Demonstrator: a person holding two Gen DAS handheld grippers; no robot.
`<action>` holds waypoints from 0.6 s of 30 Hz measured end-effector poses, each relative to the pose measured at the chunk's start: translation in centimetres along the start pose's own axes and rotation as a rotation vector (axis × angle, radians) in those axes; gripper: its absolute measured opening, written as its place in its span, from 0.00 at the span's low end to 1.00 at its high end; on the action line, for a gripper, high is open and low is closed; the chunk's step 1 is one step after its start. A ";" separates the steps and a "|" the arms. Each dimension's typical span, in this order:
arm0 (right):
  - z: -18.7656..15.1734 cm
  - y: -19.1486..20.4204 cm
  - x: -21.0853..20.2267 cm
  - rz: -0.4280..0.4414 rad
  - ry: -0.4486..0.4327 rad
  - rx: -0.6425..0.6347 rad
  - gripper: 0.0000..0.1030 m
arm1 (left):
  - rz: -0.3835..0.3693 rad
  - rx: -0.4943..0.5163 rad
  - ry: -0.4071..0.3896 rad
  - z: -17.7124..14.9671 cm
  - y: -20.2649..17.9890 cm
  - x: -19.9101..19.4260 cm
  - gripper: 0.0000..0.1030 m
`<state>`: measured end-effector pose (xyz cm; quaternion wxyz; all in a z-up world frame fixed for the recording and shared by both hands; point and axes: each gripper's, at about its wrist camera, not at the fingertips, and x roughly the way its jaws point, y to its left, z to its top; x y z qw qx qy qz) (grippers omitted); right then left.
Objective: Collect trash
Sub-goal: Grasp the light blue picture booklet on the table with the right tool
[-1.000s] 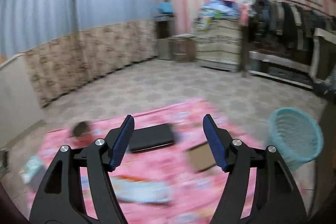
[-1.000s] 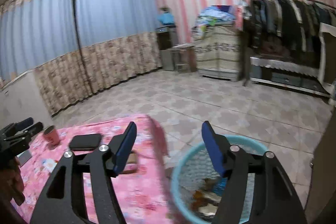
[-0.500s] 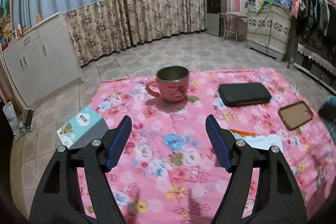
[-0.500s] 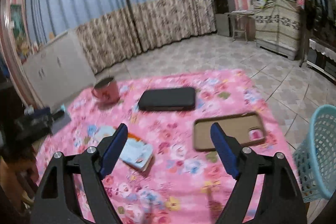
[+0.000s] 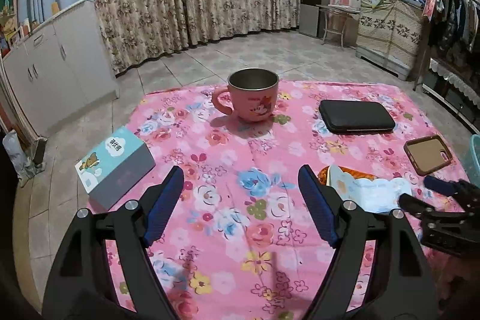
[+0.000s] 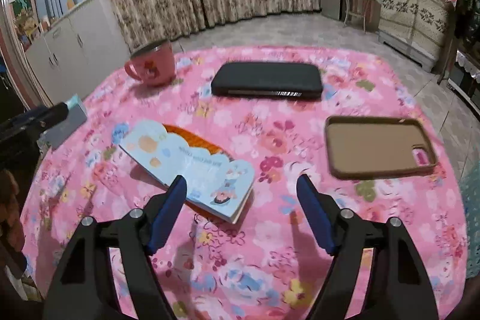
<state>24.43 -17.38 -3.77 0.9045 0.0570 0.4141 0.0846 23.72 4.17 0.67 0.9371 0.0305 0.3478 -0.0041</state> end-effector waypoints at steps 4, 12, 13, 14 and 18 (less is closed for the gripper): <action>-0.1 -0.3 1.3 0.046 0.049 0.061 0.50 | -0.002 -0.001 0.004 -0.2 0.0 0.1 0.74; 0.0 0.8 1.2 0.069 0.038 0.020 0.19 | -0.006 0.011 0.002 -0.3 -0.6 0.1 0.75; 0.2 0.9 1.0 0.078 0.027 0.019 0.17 | -0.006 0.014 0.002 -0.3 -0.7 0.1 0.75; 0.3 0.8 0.7 0.087 0.016 0.020 0.14 | -0.006 0.015 0.002 -0.3 -0.7 0.0 0.75; 1.0 0.7 -1.0 0.105 -0.043 0.016 0.09 | -0.005 0.013 0.004 -0.1 -0.7 0.0 0.75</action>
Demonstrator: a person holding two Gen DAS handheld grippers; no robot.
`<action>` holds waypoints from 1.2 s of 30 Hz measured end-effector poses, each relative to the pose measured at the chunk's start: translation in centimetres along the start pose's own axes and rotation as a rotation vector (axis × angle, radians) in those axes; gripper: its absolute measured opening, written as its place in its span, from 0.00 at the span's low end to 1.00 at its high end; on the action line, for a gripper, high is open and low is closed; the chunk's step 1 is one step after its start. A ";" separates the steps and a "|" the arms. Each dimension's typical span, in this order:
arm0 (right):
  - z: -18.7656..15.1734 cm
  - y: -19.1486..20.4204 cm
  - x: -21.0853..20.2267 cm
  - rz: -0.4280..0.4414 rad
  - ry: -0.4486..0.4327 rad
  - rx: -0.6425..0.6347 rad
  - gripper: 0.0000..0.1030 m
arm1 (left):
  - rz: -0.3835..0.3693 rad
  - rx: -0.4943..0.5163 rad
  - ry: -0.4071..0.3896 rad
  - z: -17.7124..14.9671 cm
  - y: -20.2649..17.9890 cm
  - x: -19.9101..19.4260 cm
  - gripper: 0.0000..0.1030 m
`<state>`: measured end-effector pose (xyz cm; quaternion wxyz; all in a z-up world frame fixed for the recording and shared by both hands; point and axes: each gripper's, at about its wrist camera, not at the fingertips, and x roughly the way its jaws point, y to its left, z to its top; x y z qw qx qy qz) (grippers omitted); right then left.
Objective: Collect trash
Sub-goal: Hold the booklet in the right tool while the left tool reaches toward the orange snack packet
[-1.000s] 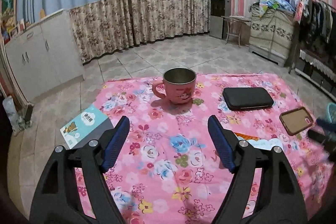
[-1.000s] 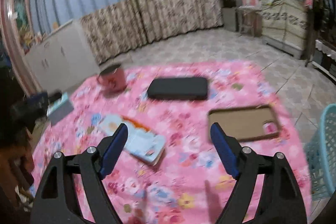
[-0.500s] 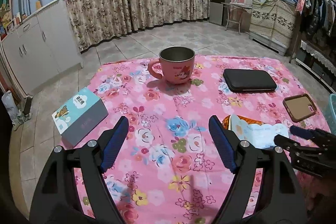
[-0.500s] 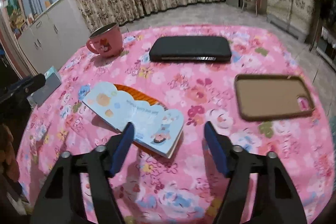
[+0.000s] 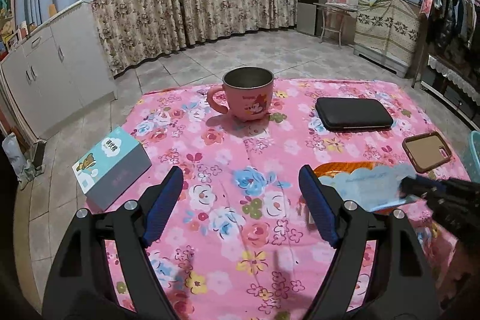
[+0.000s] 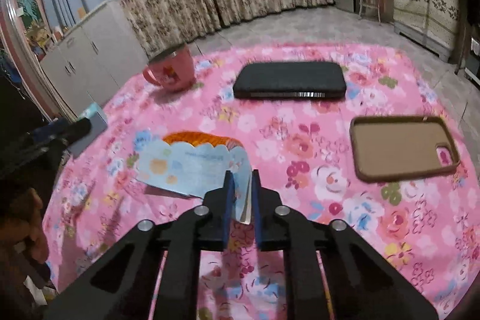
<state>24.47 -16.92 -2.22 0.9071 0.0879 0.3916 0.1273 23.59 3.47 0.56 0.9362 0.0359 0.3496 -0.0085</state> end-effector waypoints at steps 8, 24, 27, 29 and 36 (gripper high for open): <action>1.2 -2.5 -2.8 -0.026 -0.093 0.041 0.06 | -0.019 0.004 0.006 -0.1 -0.4 0.2 0.75; 1.6 -5.5 -4.9 -0.025 -0.148 0.068 0.03 | -0.114 0.052 0.102 -1.4 -4.7 3.2 0.75; 1.4 -5.3 -4.3 -0.036 -0.125 0.061 0.03 | -0.112 0.070 0.111 -1.6 -5.2 3.6 0.75; 1.0 -5.4 -3.2 -0.029 -0.075 0.067 0.07 | -0.106 0.074 0.120 -1.7 -5.2 4.1 0.75; -0.5 -6.0 -0.2 -0.061 0.049 0.094 0.44 | -0.099 0.063 0.123 -1.6 -4.9 4.2 0.75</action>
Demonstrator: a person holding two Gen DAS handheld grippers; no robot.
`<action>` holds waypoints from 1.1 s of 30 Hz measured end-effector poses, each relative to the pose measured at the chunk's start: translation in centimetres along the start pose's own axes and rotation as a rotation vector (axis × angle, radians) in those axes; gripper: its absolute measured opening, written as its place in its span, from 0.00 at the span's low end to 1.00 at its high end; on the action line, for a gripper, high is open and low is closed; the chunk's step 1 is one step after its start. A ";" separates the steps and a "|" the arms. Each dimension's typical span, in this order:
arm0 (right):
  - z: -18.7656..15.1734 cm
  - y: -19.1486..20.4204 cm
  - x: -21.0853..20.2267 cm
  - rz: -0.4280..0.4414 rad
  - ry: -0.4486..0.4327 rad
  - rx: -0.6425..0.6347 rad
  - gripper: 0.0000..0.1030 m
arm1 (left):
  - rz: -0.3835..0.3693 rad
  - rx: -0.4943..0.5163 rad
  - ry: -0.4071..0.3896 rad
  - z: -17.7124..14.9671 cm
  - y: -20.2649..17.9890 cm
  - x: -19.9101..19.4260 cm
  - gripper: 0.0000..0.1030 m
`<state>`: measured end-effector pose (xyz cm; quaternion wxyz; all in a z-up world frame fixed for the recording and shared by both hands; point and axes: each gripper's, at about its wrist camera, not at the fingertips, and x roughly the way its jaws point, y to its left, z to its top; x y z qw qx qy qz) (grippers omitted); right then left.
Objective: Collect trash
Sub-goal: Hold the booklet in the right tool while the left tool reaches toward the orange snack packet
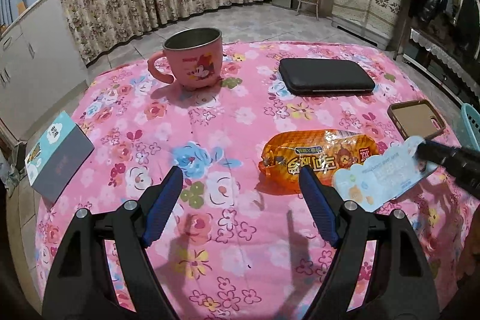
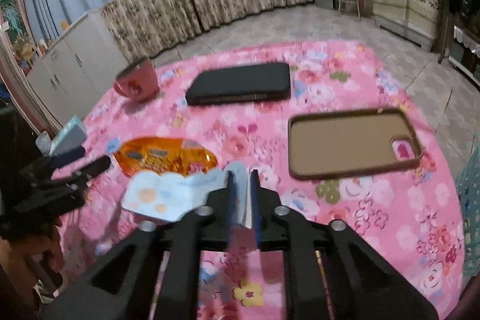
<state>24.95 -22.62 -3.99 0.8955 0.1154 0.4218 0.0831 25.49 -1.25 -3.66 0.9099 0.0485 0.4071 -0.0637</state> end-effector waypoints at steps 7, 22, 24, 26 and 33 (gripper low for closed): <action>-0.6 -0.2 1.2 0.029 0.052 0.030 0.62 | 0.001 0.000 -0.003 0.0 0.1 -0.1 0.75; -0.8 0.3 2.2 0.067 0.104 0.029 0.29 | 0.001 -0.001 -0.001 0.1 0.1 -0.2 0.75; -0.7 0.6 1.9 0.086 0.093 0.020 0.25 | 0.001 0.000 -0.002 0.1 0.1 -0.3 0.75; -0.5 0.7 1.4 0.102 0.071 0.021 0.19 | 0.001 0.000 -0.001 0.1 0.1 -0.2 0.75; 0.0 1.0 -0.6 0.178 -0.009 0.011 0.09 | 0.001 -0.006 -0.002 0.1 0.2 -0.3 0.75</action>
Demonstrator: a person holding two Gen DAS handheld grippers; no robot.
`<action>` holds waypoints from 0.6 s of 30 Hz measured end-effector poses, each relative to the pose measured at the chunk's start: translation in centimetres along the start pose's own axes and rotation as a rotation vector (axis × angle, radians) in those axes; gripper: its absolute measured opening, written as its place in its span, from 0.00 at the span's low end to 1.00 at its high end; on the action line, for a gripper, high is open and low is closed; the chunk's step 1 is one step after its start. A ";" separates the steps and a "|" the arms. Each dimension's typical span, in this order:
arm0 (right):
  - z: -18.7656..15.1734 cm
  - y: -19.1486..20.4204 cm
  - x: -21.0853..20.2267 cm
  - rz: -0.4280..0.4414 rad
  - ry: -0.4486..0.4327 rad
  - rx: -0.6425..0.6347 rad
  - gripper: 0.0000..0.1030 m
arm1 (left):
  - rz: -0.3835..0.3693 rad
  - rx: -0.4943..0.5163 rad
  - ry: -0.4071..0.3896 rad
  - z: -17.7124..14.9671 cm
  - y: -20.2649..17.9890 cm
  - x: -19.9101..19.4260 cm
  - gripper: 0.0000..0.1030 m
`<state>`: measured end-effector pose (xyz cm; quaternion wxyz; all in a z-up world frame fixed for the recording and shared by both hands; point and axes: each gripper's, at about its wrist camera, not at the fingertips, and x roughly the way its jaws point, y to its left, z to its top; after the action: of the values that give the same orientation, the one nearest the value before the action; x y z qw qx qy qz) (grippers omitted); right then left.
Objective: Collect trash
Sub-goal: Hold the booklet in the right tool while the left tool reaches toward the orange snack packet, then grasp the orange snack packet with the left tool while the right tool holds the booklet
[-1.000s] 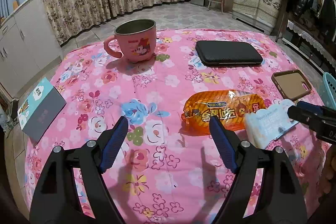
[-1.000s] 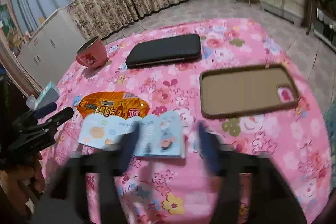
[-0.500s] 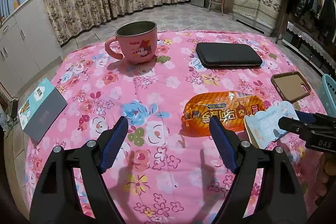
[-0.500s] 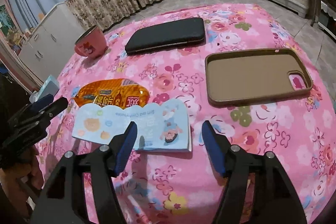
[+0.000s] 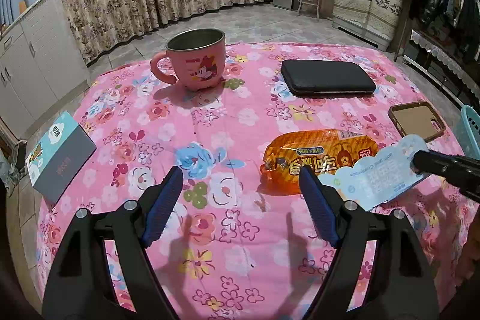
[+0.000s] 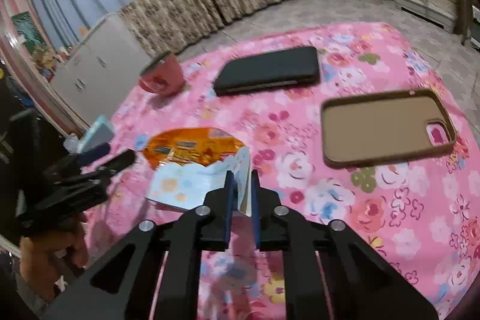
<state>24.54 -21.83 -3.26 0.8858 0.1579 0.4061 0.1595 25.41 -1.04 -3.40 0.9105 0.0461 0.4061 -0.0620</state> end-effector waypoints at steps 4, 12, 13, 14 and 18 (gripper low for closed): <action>0.6 0.1 -1.9 -0.003 -0.093 -0.010 0.07 | -0.016 -0.006 0.001 0.0 0.0 0.2 0.75; 1.3 -0.9 -3.5 -0.034 -0.157 0.005 0.07 | -0.059 0.017 0.040 0.2 -1.2 2.4 0.46; 1.3 -0.9 -3.5 -0.036 -0.156 0.005 0.07 | -0.066 0.020 0.056 0.2 -1.3 3.0 0.42; 1.3 -0.9 -3.4 -0.036 -0.152 0.002 0.07 | -0.070 0.021 0.068 0.1 -1.4 3.4 0.32; 1.3 -0.7 -3.2 -0.035 -0.148 -0.003 0.07 | -0.074 0.016 0.068 0.1 -1.5 3.7 0.16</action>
<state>23.62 -24.01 -0.62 0.9163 0.1608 0.3421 0.1324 27.71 -2.81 -6.19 0.8929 0.0404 0.4377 -0.0975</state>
